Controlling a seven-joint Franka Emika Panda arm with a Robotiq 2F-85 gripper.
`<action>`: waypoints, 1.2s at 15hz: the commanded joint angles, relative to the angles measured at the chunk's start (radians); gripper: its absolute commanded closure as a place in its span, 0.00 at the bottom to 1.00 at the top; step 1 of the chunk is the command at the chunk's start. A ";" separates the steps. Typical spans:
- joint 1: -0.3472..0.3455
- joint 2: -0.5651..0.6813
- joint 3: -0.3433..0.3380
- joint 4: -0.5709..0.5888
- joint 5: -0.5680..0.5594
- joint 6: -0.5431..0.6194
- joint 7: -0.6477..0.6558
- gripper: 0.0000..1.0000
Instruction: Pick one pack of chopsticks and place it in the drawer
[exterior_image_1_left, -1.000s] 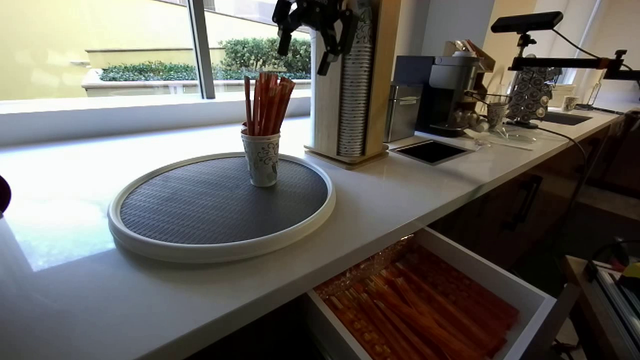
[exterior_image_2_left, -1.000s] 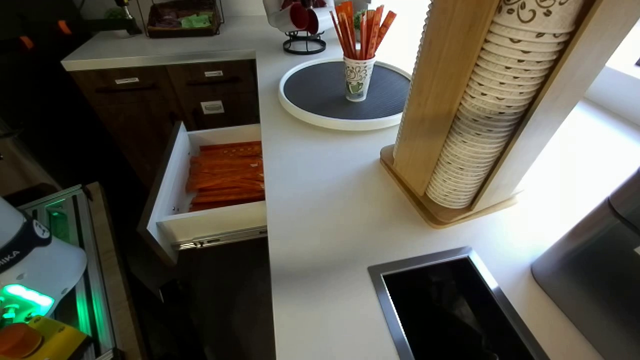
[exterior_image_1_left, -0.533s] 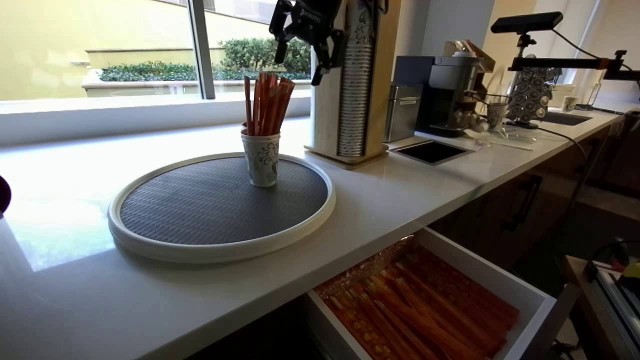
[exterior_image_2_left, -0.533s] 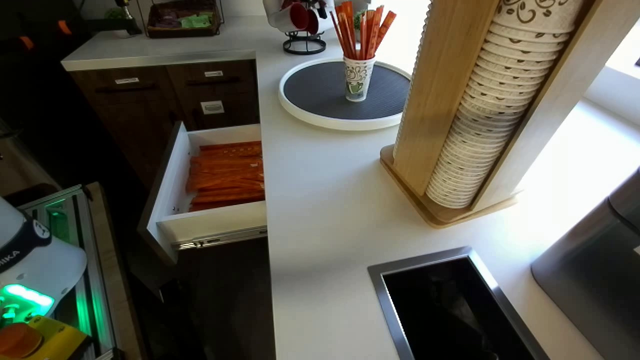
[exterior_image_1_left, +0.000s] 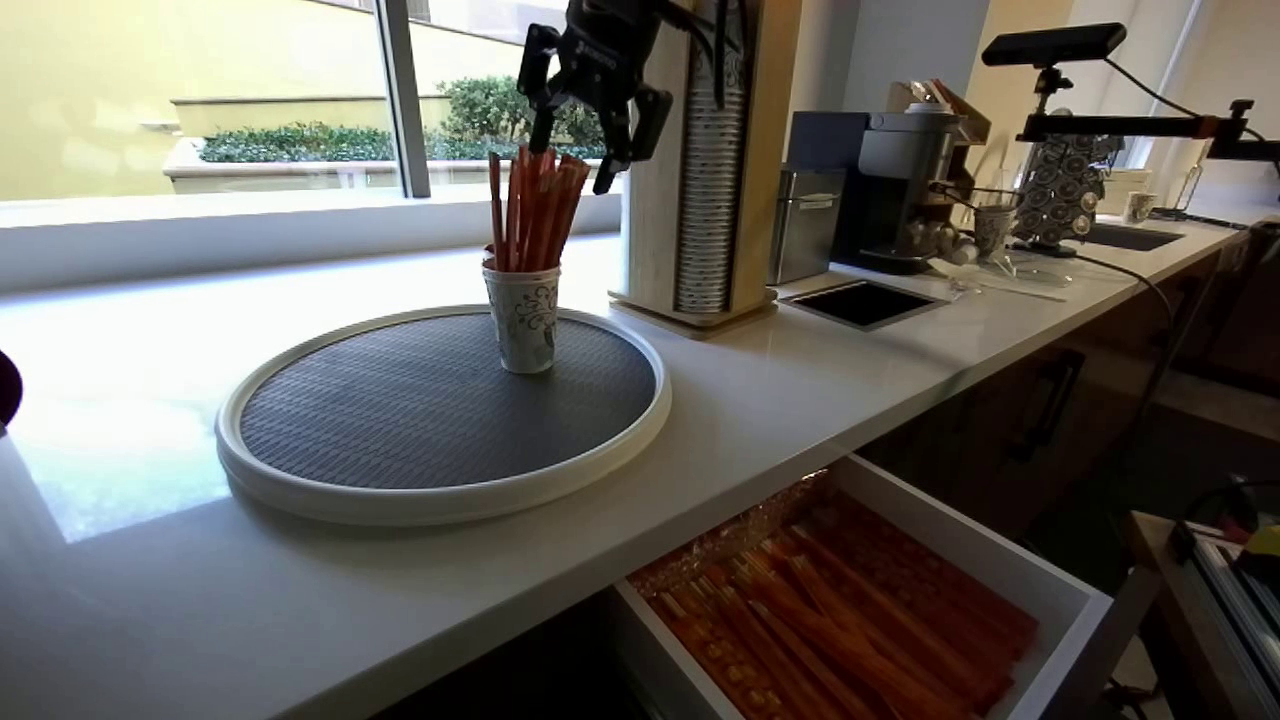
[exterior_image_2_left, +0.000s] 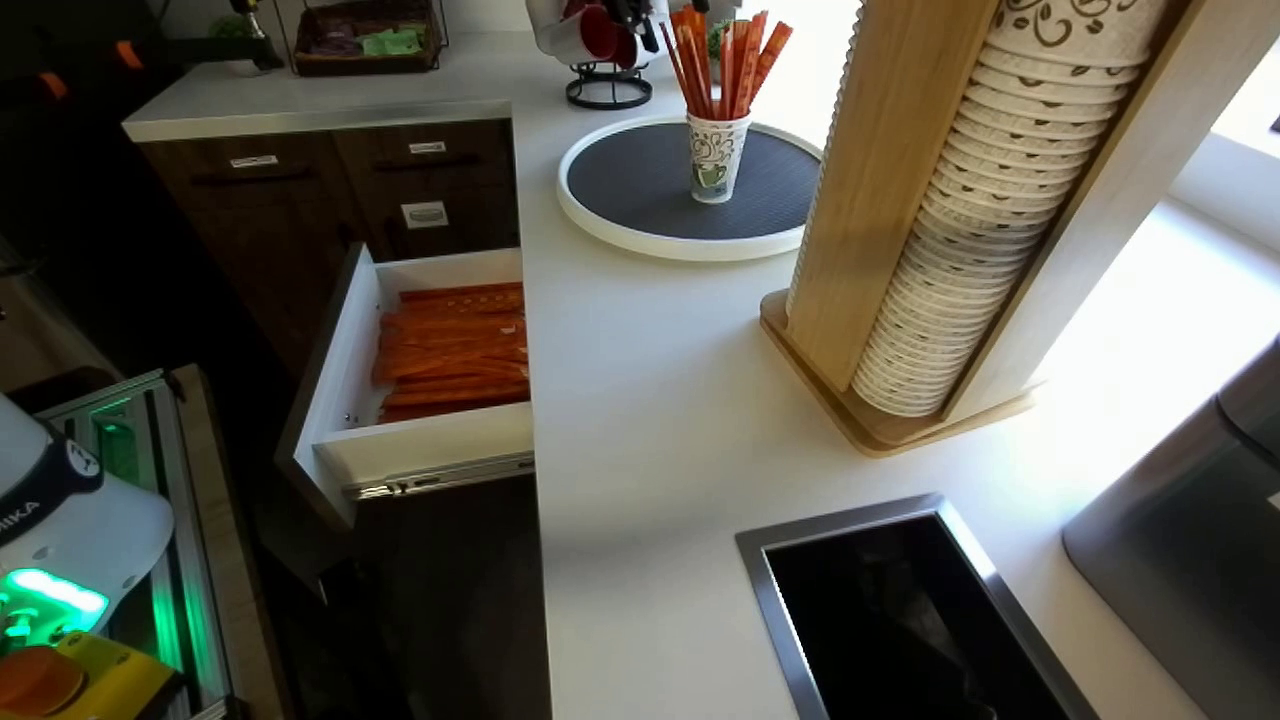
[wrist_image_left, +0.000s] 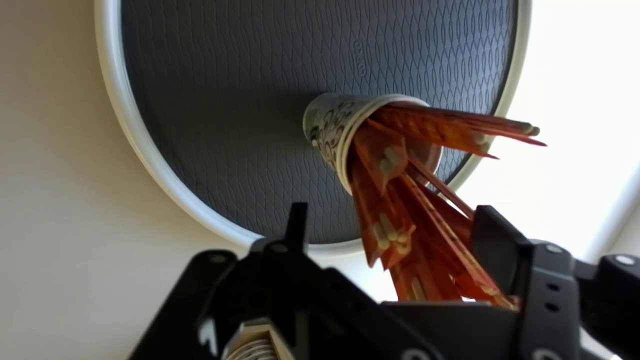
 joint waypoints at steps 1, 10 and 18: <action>0.021 0.013 -0.023 0.007 -0.018 0.031 0.038 0.48; 0.021 0.022 -0.039 0.004 -0.016 0.059 0.027 0.91; 0.026 0.006 -0.043 0.004 -0.025 0.041 0.034 0.97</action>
